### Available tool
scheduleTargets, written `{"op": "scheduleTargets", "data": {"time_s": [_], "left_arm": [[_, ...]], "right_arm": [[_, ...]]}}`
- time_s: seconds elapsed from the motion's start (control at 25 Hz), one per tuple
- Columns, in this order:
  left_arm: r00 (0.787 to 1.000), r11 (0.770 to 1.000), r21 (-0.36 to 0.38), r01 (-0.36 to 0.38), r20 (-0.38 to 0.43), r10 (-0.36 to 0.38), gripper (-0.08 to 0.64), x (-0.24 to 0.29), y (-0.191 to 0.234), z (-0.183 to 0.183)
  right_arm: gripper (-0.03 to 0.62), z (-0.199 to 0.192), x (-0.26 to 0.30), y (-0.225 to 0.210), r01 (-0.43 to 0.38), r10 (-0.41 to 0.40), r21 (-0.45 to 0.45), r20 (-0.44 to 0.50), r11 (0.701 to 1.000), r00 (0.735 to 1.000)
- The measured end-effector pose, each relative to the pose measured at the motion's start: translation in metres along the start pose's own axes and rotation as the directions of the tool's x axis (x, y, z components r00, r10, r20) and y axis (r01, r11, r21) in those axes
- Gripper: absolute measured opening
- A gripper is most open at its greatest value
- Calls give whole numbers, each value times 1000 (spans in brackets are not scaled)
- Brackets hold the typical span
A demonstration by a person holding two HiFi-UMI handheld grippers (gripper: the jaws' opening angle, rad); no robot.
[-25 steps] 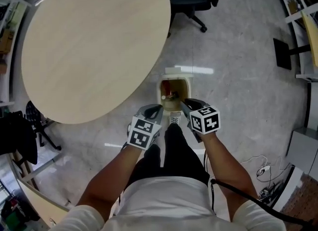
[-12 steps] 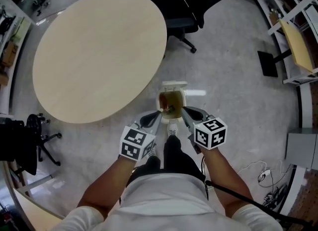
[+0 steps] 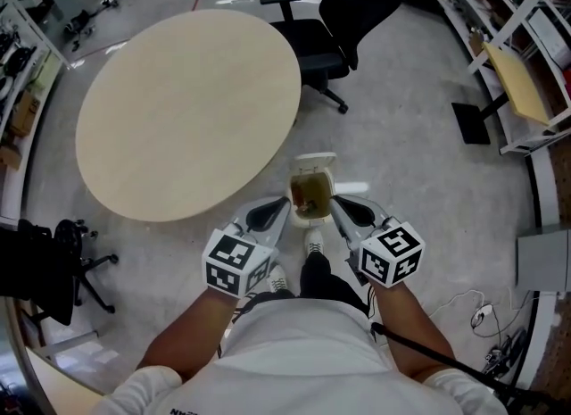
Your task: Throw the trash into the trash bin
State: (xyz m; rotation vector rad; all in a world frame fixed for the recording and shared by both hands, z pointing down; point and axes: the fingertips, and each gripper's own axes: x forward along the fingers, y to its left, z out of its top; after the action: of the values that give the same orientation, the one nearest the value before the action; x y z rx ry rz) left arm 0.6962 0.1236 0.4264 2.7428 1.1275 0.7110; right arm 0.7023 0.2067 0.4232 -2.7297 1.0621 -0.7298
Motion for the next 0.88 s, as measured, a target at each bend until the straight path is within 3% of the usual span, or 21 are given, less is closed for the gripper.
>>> {"op": "scheduleTargets", "data": {"time_s": [0.32,0.88], "left_arm": [[994,997,78,24,101,-32,8,-33,-13,41],[986,992,107,63,149,-78,8,-43,-27,59]], "right_arm": [[2,53,-27,24,58,-48,-74,130,996,990],[2,68,-63,29,96,-81,-66,202,993,976]]}}
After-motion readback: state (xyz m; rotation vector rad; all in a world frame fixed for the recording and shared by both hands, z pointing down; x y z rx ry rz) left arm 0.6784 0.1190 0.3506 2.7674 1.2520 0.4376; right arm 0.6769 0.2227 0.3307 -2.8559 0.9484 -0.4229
